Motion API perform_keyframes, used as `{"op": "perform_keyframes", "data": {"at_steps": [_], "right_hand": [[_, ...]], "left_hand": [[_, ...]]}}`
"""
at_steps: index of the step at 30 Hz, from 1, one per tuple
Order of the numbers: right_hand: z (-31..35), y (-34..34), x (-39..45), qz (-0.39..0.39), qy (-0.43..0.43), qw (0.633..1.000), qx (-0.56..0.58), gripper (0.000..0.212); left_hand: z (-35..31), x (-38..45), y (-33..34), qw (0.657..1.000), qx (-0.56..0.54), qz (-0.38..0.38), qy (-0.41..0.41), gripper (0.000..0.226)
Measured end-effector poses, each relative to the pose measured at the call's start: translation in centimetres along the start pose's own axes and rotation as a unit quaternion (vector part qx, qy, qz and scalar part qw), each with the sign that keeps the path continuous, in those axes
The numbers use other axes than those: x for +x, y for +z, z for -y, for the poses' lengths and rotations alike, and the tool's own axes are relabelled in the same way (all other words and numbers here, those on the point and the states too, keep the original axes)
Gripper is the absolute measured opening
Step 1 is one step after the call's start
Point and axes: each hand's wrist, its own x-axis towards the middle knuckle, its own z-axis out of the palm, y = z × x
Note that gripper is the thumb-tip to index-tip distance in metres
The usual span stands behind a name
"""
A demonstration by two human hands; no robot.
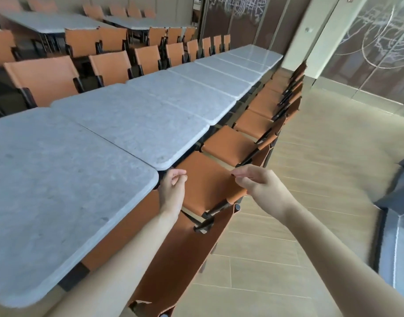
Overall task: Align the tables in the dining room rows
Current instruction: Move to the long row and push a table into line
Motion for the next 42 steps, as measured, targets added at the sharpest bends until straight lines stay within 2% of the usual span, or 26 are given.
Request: {"op": "perform_keyframes", "data": {"at_steps": [4,7,10,12,14,18,23,26,30,35,39,40,42], "right_hand": [[-1.2,-1.2,3.8,0.019,-0.006,1.000,-0.004,0.019],[-1.5,0.6,6.9,0.072,-0.020,0.997,-0.021,0.020],[-1.5,3.6,9.9,0.158,-0.032,0.986,-0.037,0.020],[-1.5,5.7,12.1,0.221,-0.042,0.973,-0.051,0.019],[-1.5,7.7,14.5,0.283,-0.046,0.956,-0.058,0.027],[-2.1,11.4,19.6,0.393,-0.059,0.912,-0.097,0.048],[-4.2,16.1,26.6,0.444,-0.095,0.884,-0.112,0.059],[-6.3,18.7,30.3,0.446,-0.113,0.874,-0.156,0.071],[-9.6,22.5,34.7,0.424,-0.157,0.857,-0.246,0.095],[-12.7,28.9,38.6,0.383,-0.288,0.803,-0.355,0.119],[-12.8,35.1,39.3,0.370,-0.380,0.768,-0.359,0.120],[-12.7,36.5,38.8,0.372,-0.384,0.763,-0.364,0.121],[-12.7,38.5,38.0,0.354,-0.402,0.760,-0.368,0.127]], "left_hand": [[0.8,0.6,1.6,1.000,0.020,0.013,-0.010,0.018],[0.8,1.7,0.6,0.998,0.055,-0.012,0.002,0.017],[1.6,2.7,-1.2,0.994,0.087,-0.071,-0.003,0.017],[2.0,3.3,-2.5,0.989,0.098,-0.108,-0.006,0.016],[2.1,4.1,-3.7,0.984,0.119,-0.134,-0.008,0.014],[1.8,7.4,-4.7,0.972,0.192,-0.127,-0.046,0.009],[5.3,11.4,-4.9,0.941,0.294,-0.153,-0.072,0.011],[9.3,12.1,-5.7,0.901,0.389,-0.143,-0.129,0.024],[13.9,13.0,-7.0,0.822,0.524,-0.083,-0.208,0.055],[18.1,16.3,-9.7,0.754,0.618,-0.045,-0.216,0.092],[20.8,18.4,-13.6,0.632,0.734,0.003,-0.251,0.118],[21.4,18.4,-14.5,0.626,0.740,0.008,-0.247,0.122],[22.6,18.0,-15.7,0.655,0.723,-0.004,-0.220,0.127]]}}
